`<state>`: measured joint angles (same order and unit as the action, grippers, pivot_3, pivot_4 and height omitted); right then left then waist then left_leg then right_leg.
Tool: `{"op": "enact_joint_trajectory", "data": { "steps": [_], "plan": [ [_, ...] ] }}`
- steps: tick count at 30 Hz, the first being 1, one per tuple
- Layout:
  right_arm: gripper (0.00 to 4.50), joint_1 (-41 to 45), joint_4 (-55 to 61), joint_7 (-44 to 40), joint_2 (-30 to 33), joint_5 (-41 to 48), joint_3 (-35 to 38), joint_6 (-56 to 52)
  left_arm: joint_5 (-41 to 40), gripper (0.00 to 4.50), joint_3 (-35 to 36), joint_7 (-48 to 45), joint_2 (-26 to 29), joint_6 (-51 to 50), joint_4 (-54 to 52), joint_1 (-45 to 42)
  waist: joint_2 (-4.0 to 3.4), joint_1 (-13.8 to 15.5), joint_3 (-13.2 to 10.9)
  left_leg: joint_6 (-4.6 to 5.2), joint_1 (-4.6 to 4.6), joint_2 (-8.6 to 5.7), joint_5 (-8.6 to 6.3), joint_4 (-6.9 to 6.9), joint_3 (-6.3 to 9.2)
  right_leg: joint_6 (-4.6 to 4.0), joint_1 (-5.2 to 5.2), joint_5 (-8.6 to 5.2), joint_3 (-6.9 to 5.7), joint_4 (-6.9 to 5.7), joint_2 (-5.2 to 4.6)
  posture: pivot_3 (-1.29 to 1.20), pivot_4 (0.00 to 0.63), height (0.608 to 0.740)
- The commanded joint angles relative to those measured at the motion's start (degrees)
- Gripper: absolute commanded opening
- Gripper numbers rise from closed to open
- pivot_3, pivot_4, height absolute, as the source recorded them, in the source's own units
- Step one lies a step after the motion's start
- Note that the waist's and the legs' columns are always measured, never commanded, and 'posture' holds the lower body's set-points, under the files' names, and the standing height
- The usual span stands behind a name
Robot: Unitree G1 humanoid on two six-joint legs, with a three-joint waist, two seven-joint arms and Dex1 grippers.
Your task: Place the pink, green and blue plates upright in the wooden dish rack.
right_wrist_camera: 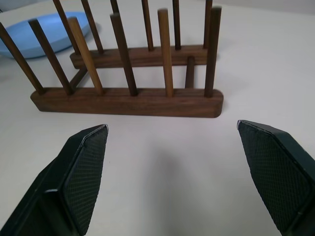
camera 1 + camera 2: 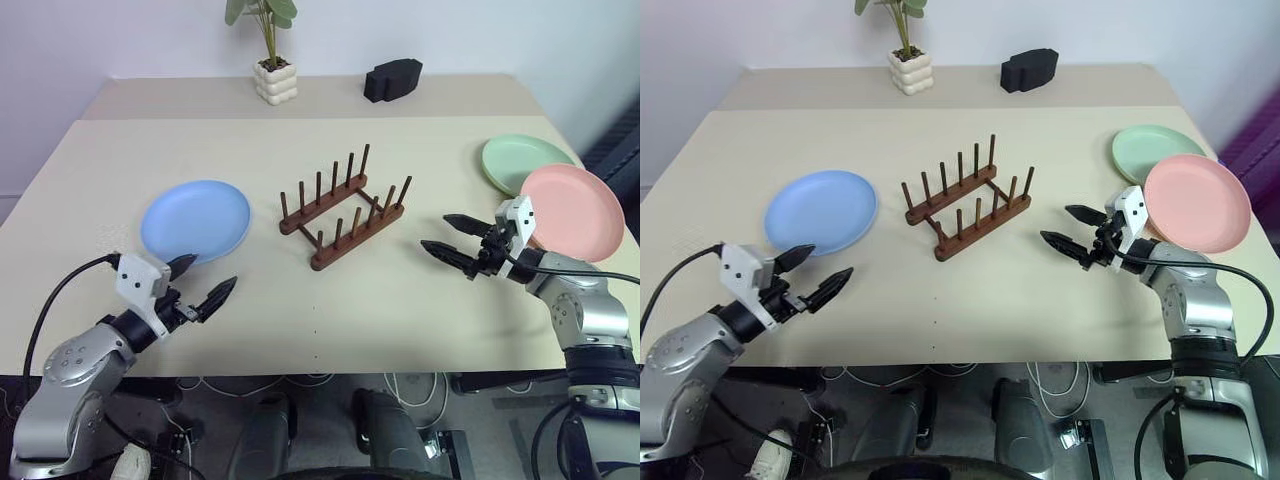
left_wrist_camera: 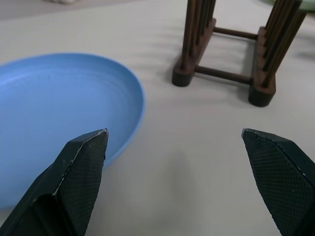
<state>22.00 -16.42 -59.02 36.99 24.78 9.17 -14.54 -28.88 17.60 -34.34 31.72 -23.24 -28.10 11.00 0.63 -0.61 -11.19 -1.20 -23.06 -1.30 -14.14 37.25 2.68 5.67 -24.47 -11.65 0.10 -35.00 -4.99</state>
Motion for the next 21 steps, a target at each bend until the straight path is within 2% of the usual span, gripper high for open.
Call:
{"op": "enact_joint_trajectory", "data": {
  "steps": [1, 14, 21],
  "plan": [
    [4.29, 2.11, -0.07, -0.48, -0.26, -0.18, 0.22, 1.21, -0.84, 4.5, 0.72, 0.82, -0.32, 0.25, -2.91, 0.02, 0.0, -0.03, 0.0, 0.0, 0.0, 0.0, 0.0, 0.0, -0.01, 0.0, 0.0, 0.0, 0.0, 0.0, 0.0, 0.0, 0.15, 0.736],
    [4.29, 0.44, 2.84, 0.23, -1.75, -0.35, -0.03, 0.91, -0.6, 4.5, -3.22, -0.42, 0.27, -0.49, -2.79, -1.69, 0.0, -0.12, 0.0, 0.0, 0.01, -0.02, 0.0, -0.02, -0.02, 0.01, 0.0, 0.01, 0.0, -0.01, 0.02, 0.0, 0.15, 0.736],
    [4.29, -3.06, 6.98, 2.12, -2.74, 0.03, 0.61, 0.78, -1.56, 4.5, -8.6, -5.31, 3.62, -4.17, -1.4, -4.54, 0.0, 0.01, 0.0, 0.0, 0.0, -0.02, 0.0, -0.01, -0.03, 0.0, 0.0, 0.01, 0.01, -0.01, 0.02, 0.0, 0.15, 0.736]
  ]
}}
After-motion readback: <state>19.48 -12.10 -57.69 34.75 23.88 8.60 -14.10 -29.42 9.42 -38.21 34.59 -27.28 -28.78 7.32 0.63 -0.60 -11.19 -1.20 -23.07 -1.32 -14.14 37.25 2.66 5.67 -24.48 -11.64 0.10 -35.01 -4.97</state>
